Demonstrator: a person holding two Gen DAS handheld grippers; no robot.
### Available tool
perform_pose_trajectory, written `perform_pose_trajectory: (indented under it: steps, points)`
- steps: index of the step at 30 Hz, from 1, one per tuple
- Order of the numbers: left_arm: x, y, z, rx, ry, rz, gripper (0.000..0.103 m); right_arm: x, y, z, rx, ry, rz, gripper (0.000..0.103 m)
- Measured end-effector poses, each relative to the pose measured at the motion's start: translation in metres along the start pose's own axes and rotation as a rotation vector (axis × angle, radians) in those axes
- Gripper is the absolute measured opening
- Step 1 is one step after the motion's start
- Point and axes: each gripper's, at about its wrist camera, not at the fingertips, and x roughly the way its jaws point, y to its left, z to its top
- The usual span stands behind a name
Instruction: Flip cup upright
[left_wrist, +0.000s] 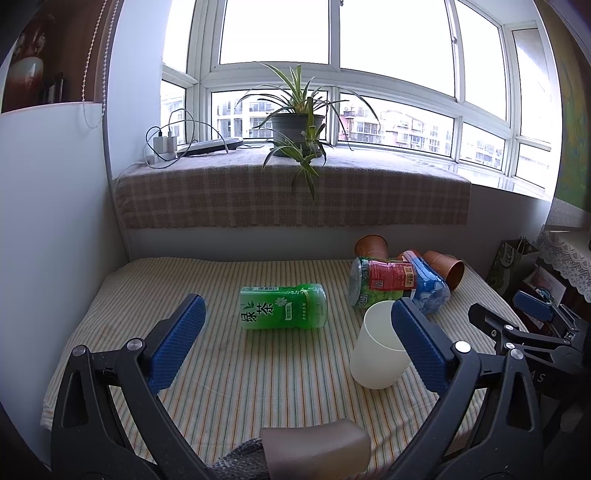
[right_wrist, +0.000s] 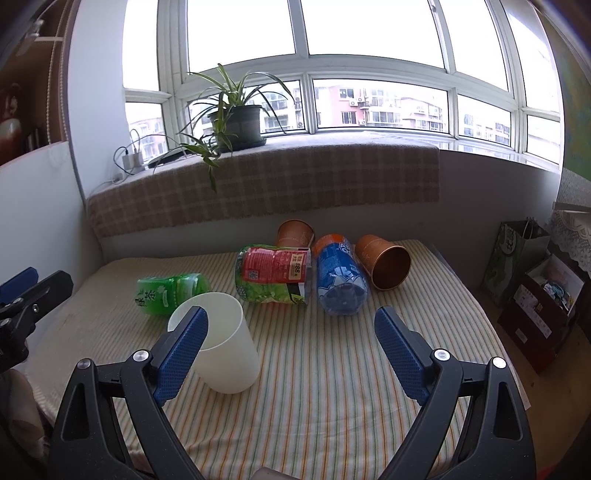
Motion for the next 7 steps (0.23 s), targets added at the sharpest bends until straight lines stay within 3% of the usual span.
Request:
perform_pose_trajectory:
  steps: [7]
  points:
    - [0.0017, 0.0018, -0.0009, 0.011, 0.001, 0.003, 0.102, 0.0017, -0.0001, -0.0005, 0.0, 0.01, 0.005, 0.092]
